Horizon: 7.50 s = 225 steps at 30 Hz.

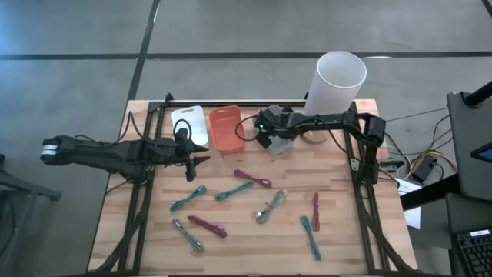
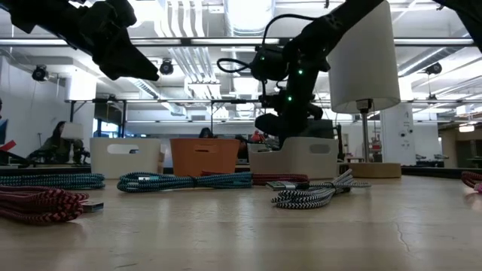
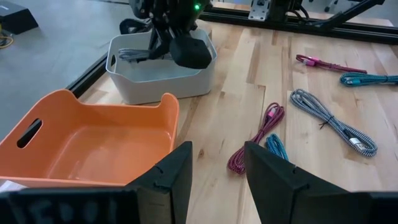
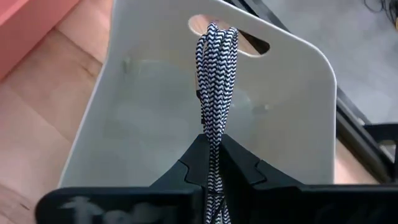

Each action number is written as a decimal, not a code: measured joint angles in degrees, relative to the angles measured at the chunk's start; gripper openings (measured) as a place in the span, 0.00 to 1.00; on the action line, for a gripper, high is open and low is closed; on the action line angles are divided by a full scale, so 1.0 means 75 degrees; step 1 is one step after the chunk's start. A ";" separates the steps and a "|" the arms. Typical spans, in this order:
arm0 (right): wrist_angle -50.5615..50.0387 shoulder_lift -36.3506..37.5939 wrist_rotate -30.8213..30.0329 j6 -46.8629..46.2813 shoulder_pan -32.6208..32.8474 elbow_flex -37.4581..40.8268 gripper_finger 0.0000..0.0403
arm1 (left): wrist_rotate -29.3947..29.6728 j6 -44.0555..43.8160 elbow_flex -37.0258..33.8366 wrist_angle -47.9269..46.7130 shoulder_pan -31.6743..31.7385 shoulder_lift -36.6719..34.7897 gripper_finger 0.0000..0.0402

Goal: Pick & Place USB Port
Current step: Put the top black and white USB cable into the gray bin, then put the right black and white USB cable into the gray bin, then put the black and white USB cable into the gray bin

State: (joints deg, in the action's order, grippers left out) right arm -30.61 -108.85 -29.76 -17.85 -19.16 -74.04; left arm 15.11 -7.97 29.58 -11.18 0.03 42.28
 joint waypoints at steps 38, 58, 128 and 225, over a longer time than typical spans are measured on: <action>-0.2097 0.2382 0.3439 0.2052 0.2782 -0.0828 0.37 | -0.0020 0.0000 -0.0006 -0.0055 -0.0001 0.0047 0.37; -0.0225 0.1288 0.4837 0.2576 0.4127 0.1161 0.46 | -0.0027 -0.0198 -0.0006 -0.0050 0.0000 0.0050 0.37; -0.0386 0.2851 0.0190 -0.0193 0.0994 0.0949 0.07 | -0.0023 -0.0318 -0.0105 0.0087 0.0000 0.0079 0.37; 0.0600 0.2153 0.1233 0.0174 0.0105 0.1052 0.32 | -0.3381 -0.2555 0.2897 -0.4122 -0.4646 0.4822 0.37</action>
State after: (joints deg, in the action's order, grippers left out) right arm -26.12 -92.71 -20.51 -16.55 -18.37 -66.15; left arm -10.24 -27.13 51.31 -42.09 -34.81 78.45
